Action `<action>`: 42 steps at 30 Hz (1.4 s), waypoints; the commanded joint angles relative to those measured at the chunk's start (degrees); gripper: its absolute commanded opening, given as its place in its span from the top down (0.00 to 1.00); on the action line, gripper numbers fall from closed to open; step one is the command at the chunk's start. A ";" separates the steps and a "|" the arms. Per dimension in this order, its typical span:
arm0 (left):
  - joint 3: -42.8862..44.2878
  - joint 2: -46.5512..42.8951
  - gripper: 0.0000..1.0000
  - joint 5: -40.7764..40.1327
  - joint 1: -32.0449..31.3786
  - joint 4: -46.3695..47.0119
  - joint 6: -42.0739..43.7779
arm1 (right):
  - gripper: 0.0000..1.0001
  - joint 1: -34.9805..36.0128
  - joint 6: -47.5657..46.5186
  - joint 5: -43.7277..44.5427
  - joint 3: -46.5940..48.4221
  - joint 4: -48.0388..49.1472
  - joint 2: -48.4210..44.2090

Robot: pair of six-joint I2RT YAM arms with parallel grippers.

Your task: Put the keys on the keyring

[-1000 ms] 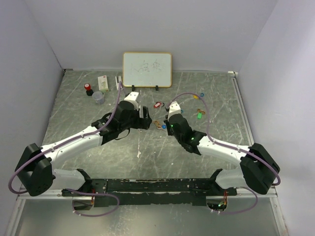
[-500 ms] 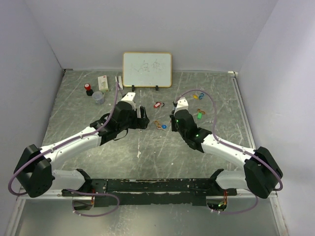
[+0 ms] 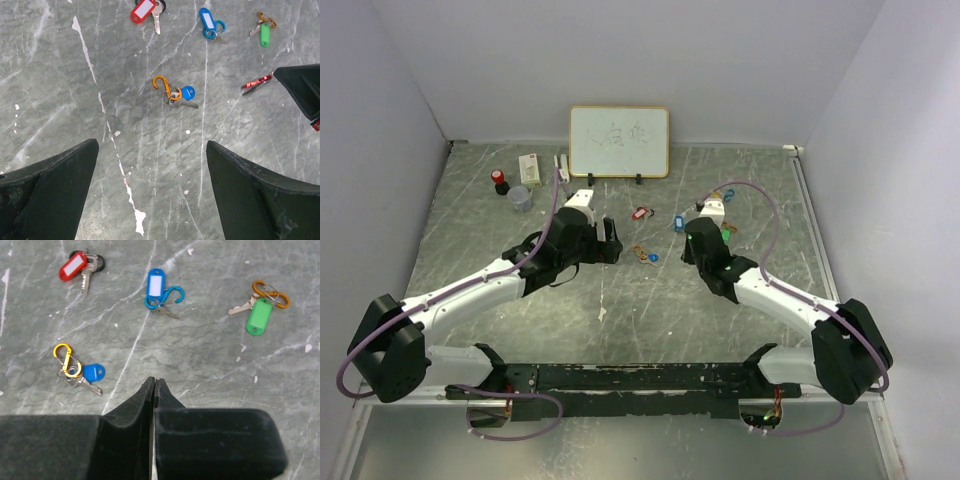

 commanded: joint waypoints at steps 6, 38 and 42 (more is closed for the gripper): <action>-0.54 -0.15 0.00 -0.57 0.71 -0.16 -1.48 | 1.00 -2.34 3.10 -0.23 -1.86 -1.46 1.09; 7.16 -4.16 0.00 -8.34 0.74 -5.76 -2.71 | 0.00 -2.97 5.35 0.15 12.02 -4.84 -6.32; 11.36 -5.07 0.00 -15.84 0.74 -11.03 -5.18 | 0.00 -3.01 10.61 5.65 19.08 -10.80 -4.21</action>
